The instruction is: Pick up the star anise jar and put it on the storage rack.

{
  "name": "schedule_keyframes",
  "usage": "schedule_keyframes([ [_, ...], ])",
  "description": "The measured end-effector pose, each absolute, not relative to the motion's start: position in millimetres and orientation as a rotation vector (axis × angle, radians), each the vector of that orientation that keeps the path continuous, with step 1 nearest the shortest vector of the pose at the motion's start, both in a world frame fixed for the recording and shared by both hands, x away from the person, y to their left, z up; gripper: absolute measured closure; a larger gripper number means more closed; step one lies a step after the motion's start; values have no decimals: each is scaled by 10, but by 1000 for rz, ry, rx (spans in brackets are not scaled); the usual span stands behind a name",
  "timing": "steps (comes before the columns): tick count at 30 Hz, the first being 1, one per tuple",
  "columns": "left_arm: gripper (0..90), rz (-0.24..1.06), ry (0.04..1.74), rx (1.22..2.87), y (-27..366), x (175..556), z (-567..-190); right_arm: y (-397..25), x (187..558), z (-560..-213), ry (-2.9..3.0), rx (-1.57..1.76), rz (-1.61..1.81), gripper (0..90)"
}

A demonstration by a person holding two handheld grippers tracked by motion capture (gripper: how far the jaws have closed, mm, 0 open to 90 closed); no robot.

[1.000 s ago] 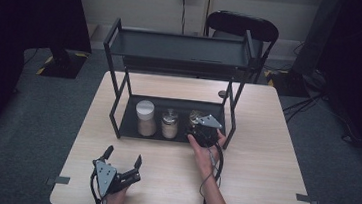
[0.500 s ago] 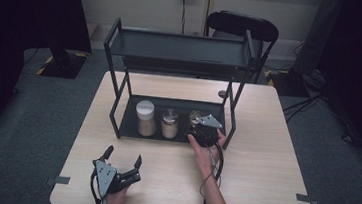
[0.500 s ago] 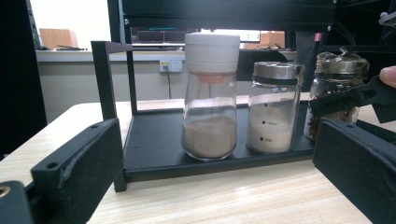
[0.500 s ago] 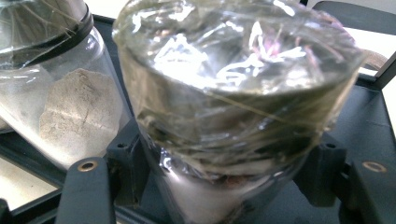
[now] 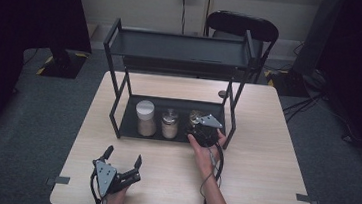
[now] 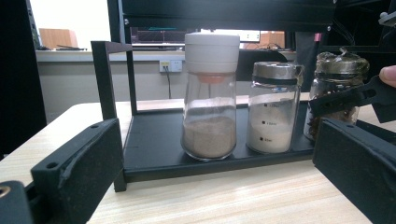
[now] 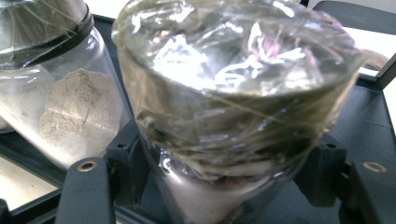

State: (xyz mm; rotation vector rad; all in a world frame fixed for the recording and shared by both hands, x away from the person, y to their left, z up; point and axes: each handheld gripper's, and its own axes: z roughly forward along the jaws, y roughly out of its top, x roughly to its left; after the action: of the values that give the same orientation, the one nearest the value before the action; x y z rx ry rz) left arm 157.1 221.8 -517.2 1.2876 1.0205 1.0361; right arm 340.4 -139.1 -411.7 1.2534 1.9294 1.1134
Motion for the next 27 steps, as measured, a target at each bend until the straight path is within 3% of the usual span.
schedule_keyframes([
  [3, 12, 1036, 1021, 1288, 2218, 1571, -5172, -1394, 3402, -4122, 1920, 1264, 1122, 280],
  [11, 12, 1036, 1021, 1288, 2218, 1571, -5172, -1435, 3378, -4123, 1864, 1302, 1152, 37],
  [14, 12, 1036, 1021, 1288, 2218, 1572, -5172, -1447, 3368, -4135, 1862, 1295, 1146, 4],
  [27, 12, 1035, 1019, 1288, 2221, 1570, -5174, -1471, 3317, -4137, 1829, 1303, 1193, 13],
])
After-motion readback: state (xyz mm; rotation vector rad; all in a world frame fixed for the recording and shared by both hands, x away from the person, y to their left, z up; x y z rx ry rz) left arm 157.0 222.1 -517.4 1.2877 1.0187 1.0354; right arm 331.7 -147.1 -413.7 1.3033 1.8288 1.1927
